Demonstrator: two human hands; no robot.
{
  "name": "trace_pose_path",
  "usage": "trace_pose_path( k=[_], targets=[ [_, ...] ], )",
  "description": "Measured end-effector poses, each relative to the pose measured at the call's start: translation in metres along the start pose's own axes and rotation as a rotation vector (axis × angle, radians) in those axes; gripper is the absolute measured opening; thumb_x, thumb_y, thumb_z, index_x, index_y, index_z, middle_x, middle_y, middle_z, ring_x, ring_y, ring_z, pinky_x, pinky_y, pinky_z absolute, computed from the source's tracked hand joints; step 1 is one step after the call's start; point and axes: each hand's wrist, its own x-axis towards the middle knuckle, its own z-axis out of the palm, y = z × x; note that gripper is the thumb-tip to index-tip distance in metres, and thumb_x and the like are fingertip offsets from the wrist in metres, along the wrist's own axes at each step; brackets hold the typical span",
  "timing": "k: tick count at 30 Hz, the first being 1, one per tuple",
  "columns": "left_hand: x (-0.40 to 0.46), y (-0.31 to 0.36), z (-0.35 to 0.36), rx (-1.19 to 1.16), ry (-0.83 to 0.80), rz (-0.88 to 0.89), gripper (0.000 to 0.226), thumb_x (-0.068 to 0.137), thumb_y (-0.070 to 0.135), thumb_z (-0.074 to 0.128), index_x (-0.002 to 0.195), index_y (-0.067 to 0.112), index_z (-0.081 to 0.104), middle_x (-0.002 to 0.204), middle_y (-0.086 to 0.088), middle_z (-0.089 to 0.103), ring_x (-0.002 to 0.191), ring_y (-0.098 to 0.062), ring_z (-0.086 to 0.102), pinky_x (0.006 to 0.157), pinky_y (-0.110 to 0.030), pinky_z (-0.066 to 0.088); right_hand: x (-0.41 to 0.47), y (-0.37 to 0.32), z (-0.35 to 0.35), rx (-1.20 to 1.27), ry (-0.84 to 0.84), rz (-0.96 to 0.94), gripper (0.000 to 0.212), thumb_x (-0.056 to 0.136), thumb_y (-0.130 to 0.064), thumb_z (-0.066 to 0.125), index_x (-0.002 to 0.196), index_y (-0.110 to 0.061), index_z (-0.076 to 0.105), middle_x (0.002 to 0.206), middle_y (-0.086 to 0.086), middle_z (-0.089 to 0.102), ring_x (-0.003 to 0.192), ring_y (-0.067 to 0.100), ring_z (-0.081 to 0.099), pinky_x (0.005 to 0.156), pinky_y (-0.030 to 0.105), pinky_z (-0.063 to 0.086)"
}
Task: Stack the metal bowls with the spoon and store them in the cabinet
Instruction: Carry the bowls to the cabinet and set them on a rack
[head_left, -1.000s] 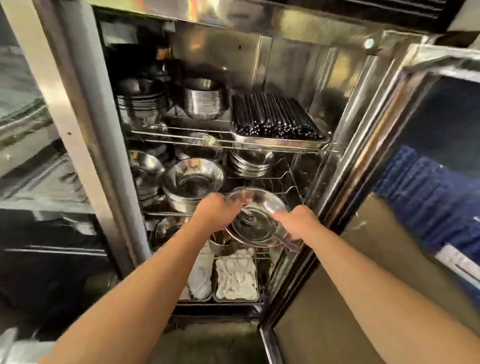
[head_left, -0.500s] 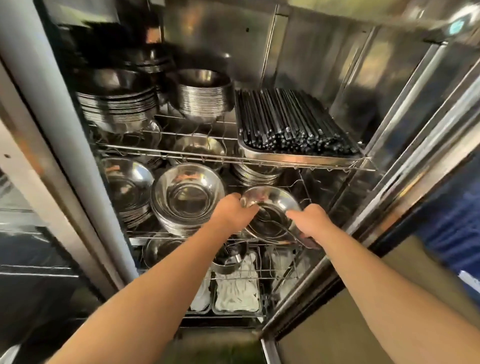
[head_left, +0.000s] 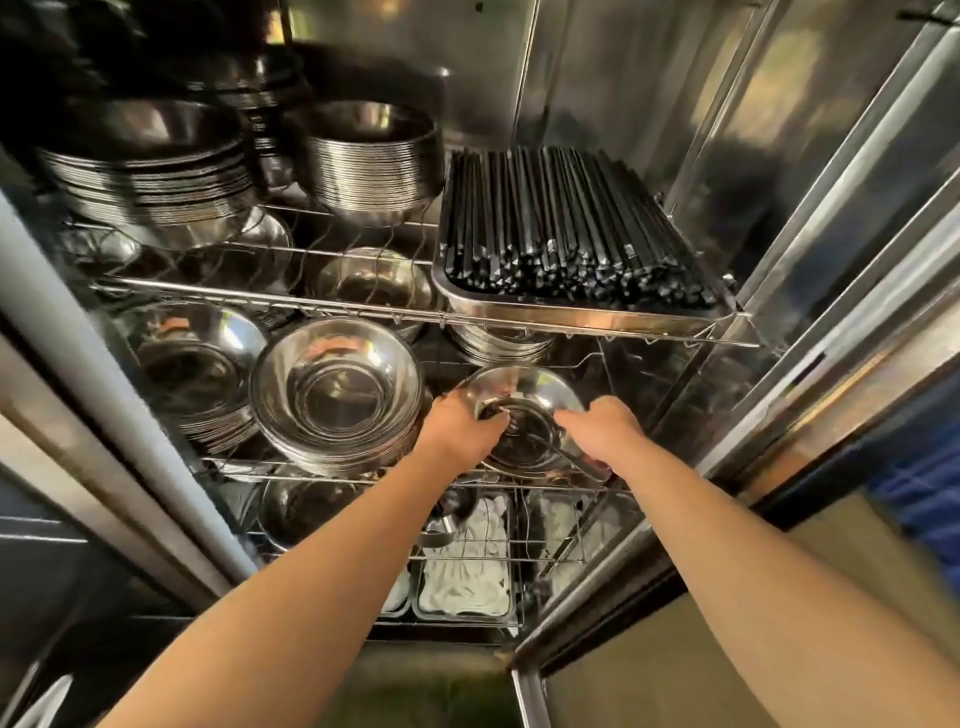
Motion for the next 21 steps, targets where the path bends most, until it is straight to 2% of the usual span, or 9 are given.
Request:
trace_pose_path(
  k=[2, 7, 12, 15, 16, 18, 19, 21],
  targets=[
    [0.0, -0.003, 0.002, -0.01, 0.013, -0.009, 0.037, 0.091, 0.04, 0.067, 0.118, 0.014, 0.068, 0.078, 0.0, 0.066, 0.069, -0.016, 0.062, 0.061, -0.025, 0.044, 0.003, 0.001, 0.003, -0.005, -0.007, -0.002, 0.044, 0.087, -0.049, 0.066, 0.105, -0.008, 0.063, 0.078, 0.006, 0.069, 0.063, 0.02, 0.068, 0.05, 0.027, 0.047],
    [0.002, -0.006, 0.01, -0.062, 0.008, -0.027, 0.052, 0.09, 0.041, 0.071, 0.131, 0.01, 0.06, 0.078, 0.008, 0.058, 0.079, -0.019, 0.06, 0.071, -0.027, 0.044, 0.006, 0.006, 0.004, -0.018, -0.003, 0.006, 0.043, 0.088, -0.047, 0.066, 0.102, -0.006, 0.059, 0.08, 0.006, 0.068, 0.066, 0.02, 0.068, 0.057, 0.032, 0.054],
    [0.003, -0.005, 0.017, -0.114, -0.046, -0.077, 0.063, 0.087, 0.045, 0.073, 0.138, 0.015, 0.051, 0.094, 0.002, 0.064, 0.084, -0.018, 0.063, 0.067, -0.028, 0.045, 0.005, 0.011, -0.001, -0.044, 0.018, 0.006, 0.04, 0.088, -0.042, 0.067, 0.11, -0.009, 0.061, 0.077, 0.002, 0.061, 0.061, 0.015, 0.059, 0.046, 0.025, 0.038],
    [0.0, -0.003, 0.017, -0.121, -0.071, -0.071, 0.067, 0.088, 0.045, 0.072, 0.143, 0.018, 0.046, 0.096, 0.001, 0.067, 0.081, -0.016, 0.065, 0.062, -0.024, 0.044, 0.002, 0.012, -0.004, -0.071, 0.024, -0.014, 0.046, 0.087, -0.039, 0.068, 0.121, -0.009, 0.058, 0.089, 0.004, 0.062, 0.07, 0.018, 0.061, 0.049, 0.027, 0.039],
    [-0.001, -0.002, 0.017, -0.121, -0.081, -0.065, 0.069, 0.088, 0.045, 0.072, 0.146, 0.019, 0.044, 0.094, 0.003, 0.067, 0.078, -0.013, 0.065, 0.059, -0.021, 0.042, 0.001, 0.013, -0.004, -0.1, 0.037, -0.045, 0.047, 0.087, -0.038, 0.068, 0.123, -0.011, 0.057, 0.096, 0.006, 0.063, 0.076, 0.02, 0.063, 0.053, 0.028, 0.043],
    [-0.003, -0.001, 0.017, -0.117, -0.106, -0.046, 0.072, 0.088, 0.045, 0.072, 0.148, 0.021, 0.042, 0.092, 0.008, 0.065, 0.075, -0.005, 0.062, 0.057, -0.017, 0.039, -0.002, 0.013, -0.002, -0.209, 0.094, -0.135, 0.048, 0.087, -0.037, 0.066, 0.127, -0.013, 0.057, 0.114, 0.01, 0.062, 0.101, 0.027, 0.061, 0.071, 0.034, 0.051],
    [-0.004, -0.002, 0.017, -0.113, -0.119, -0.037, 0.073, 0.087, 0.045, 0.073, 0.149, 0.021, 0.041, 0.096, 0.009, 0.064, 0.077, -0.004, 0.06, 0.059, -0.016, 0.038, -0.004, 0.013, -0.001, -0.268, 0.134, -0.183, 0.049, 0.088, -0.037, 0.066, 0.13, -0.014, 0.057, 0.122, 0.012, 0.059, 0.113, 0.031, 0.055, 0.081, 0.04, 0.051],
    [-0.006, -0.003, 0.017, -0.104, -0.142, -0.022, 0.078, 0.086, 0.046, 0.074, 0.15, 0.021, 0.039, 0.121, 0.002, 0.063, 0.09, -0.009, 0.06, 0.07, -0.017, 0.042, -0.011, 0.012, 0.003, -0.369, 0.2, -0.269, 0.048, 0.09, -0.039, 0.065, 0.133, -0.018, 0.059, 0.127, 0.009, 0.058, 0.122, 0.032, 0.045, 0.094, 0.045, 0.047]
  ],
)
